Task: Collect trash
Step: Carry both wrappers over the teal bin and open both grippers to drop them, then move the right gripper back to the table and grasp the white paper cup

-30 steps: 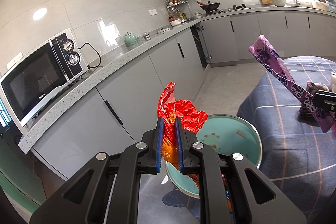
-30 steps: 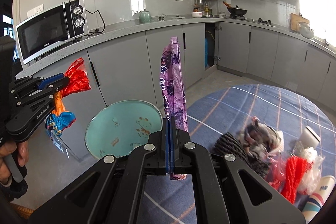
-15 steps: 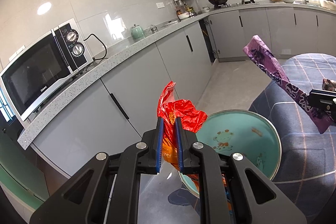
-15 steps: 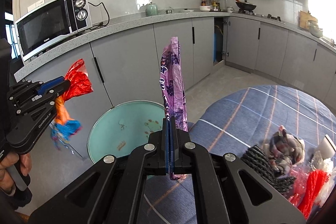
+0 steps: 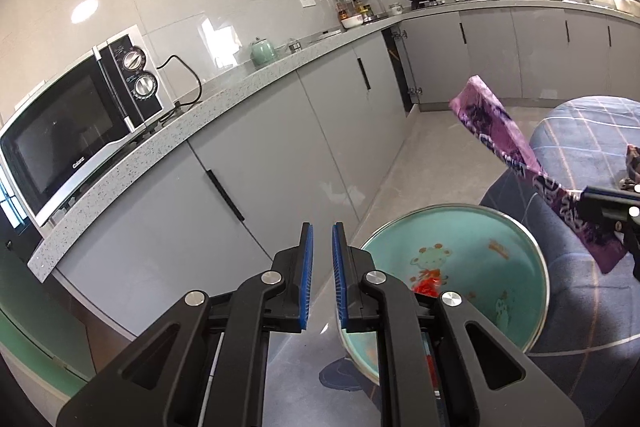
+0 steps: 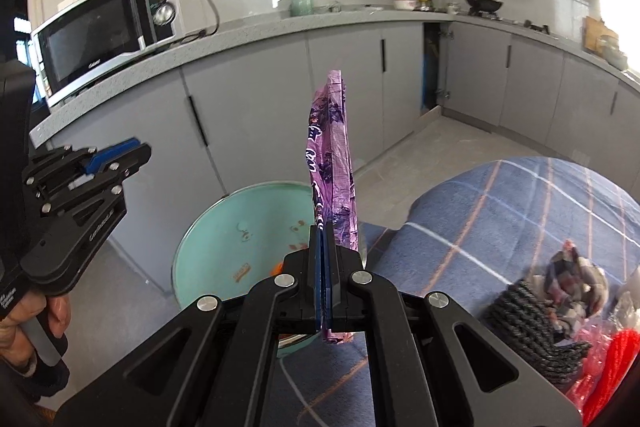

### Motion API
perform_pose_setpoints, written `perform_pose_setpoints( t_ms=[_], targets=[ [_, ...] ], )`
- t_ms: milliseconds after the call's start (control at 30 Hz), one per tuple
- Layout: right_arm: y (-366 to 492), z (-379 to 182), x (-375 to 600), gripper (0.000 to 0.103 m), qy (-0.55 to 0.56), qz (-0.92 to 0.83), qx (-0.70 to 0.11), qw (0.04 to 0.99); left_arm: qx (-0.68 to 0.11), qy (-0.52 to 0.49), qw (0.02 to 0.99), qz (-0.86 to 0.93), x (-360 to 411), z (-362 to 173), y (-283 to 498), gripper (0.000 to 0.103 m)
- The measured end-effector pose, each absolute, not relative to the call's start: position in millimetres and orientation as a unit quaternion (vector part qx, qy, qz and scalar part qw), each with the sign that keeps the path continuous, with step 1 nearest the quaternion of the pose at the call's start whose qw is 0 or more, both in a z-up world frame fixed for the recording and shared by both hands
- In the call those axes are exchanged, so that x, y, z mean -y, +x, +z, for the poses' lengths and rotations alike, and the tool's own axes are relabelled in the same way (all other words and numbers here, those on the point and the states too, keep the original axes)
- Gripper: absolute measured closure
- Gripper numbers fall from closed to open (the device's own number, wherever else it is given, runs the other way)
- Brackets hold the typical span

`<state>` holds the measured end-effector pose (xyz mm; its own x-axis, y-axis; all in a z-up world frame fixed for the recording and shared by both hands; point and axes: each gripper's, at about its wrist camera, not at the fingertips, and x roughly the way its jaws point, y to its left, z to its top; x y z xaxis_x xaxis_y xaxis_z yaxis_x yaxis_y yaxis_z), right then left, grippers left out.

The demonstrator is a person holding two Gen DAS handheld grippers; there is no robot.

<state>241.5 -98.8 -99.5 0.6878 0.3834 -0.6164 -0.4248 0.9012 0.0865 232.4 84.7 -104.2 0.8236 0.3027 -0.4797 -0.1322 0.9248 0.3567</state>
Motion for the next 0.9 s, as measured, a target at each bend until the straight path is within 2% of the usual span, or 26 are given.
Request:
perform_pose_setpoints(
  t_ms=[67,100,167,900],
  targets=[
    [242,-103,95,0.099,-0.036,0.225,-0.329,0.917,-0.277,0.149,0.942,0.12,-90,-104,233,0.082],
    [243,-105,93,0.086,-0.036,0.227,-0.328,0.916,-0.278,0.148,0.941,0.121,-92,-104,234,0.078],
    [244,-109,91,0.065,-0.036,0.233,-0.327,0.915,-0.273,0.144,0.942,0.134,-96,-103,233,0.043],
    [231,-106,105,0.056,-0.029,0.218,-0.324,0.92,-0.27,0.156,0.941,0.131,-86,-102,224,0.031]
  ],
)
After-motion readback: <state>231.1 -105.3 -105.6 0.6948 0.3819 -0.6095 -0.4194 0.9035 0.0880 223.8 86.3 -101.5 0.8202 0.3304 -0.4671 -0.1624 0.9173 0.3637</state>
